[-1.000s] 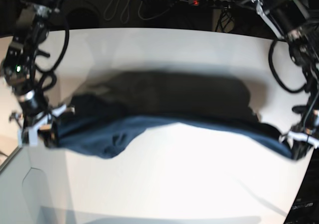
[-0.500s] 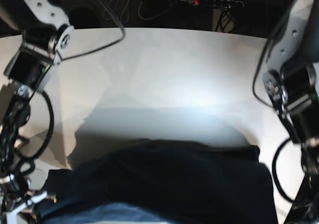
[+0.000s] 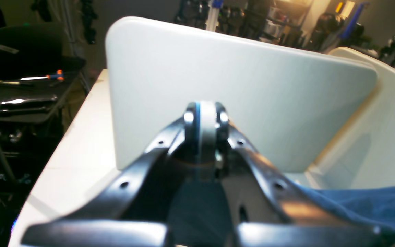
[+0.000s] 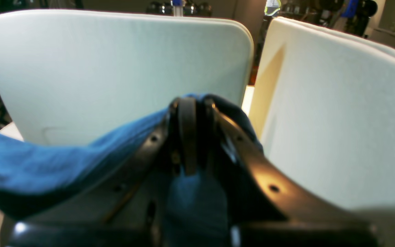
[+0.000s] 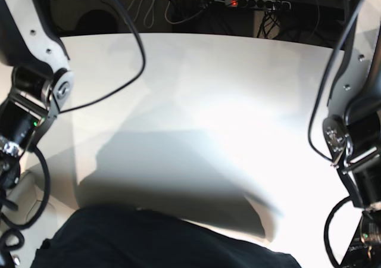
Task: Layout the t-shirt on the table in an organized manner, then fold the t-shirt properly
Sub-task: 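Lift the shirt with both grippers and swing it down flat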
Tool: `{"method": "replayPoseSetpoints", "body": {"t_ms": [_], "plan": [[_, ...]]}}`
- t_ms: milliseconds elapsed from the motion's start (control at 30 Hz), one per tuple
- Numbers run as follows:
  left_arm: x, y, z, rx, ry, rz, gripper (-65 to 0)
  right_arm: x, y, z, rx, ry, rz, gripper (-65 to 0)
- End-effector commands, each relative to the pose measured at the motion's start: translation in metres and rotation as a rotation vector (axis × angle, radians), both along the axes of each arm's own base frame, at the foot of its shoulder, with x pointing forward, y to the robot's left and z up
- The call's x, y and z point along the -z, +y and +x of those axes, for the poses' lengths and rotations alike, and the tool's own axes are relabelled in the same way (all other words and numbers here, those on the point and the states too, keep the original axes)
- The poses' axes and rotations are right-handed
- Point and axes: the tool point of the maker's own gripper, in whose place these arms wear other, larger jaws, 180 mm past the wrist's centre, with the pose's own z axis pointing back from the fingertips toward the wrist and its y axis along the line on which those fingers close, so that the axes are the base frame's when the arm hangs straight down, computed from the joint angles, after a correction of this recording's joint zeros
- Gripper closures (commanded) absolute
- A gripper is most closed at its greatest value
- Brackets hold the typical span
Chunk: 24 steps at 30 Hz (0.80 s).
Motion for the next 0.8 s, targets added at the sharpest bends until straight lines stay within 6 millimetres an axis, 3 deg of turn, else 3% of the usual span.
{"method": "replayPoseSetpoints", "body": {"t_ms": [0, 100, 167, 333, 467, 600, 767], "plan": [[-0.042, 0.005, -0.011, -0.009, -0.123, -0.001, -0.2, -0.025, -0.01, -0.011, 0.021, -0.092, 0.006, 0.0], [-0.042, 0.002, -0.025, -0.022, -0.153, 0.041, -0.2, -0.005, -0.011, -0.022, 0.03, -0.066, 0.002, 0.0], [-0.023, 0.006, -0.035, -0.033, -0.113, 0.085, -0.2, 0.021, -0.004, -0.032, 0.026, -0.025, 0.002, 0.0], [0.056, 0.007, -0.068, -0.024, 0.02, 0.135, -0.2, 0.082, 0.008, -0.072, -0.019, 0.074, 0.019, 0.0], [0.12, 0.031, -0.104, -0.067, 0.127, 0.093, -0.2, 0.125, 0.015, -0.104, -0.036, 0.172, 0.017, 0.0], [0.192, 0.06, -0.148, -0.12, 0.268, 0.015, -0.2, 0.182, 0.023, -0.141, -0.047, 0.323, 0.016, 0.0], [0.254, 0.088, -0.198, -0.181, 0.408, -0.052, -0.2, 0.231, 0.034, -0.178, -0.095, 0.465, 0.01, 0.0]]}}
